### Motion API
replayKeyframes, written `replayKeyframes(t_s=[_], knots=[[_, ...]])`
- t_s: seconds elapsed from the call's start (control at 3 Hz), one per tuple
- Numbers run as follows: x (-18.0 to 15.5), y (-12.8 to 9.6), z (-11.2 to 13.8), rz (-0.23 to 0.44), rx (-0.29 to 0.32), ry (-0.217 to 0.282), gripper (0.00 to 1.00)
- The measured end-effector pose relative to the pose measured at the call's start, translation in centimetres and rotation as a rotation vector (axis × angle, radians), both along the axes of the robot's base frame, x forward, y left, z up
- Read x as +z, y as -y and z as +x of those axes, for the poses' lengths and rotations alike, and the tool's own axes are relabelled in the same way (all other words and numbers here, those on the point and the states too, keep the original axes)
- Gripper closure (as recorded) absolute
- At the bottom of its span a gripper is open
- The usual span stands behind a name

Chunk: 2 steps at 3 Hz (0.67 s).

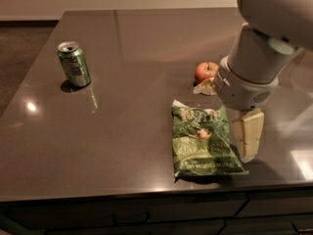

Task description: Move green jalapeno chip bag near green can

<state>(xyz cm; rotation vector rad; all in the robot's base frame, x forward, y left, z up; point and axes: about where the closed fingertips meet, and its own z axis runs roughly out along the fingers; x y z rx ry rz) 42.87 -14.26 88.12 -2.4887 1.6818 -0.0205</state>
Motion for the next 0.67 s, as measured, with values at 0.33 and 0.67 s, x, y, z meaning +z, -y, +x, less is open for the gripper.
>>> replayKeyframes(t_s=[0.33,0.67], knots=[[-1.7,-0.3,-0.2,-0.022,0.055,-0.028,0.0],[-2.8,-0.3,-0.2,-0.035,0.089,-0.048,0.0]])
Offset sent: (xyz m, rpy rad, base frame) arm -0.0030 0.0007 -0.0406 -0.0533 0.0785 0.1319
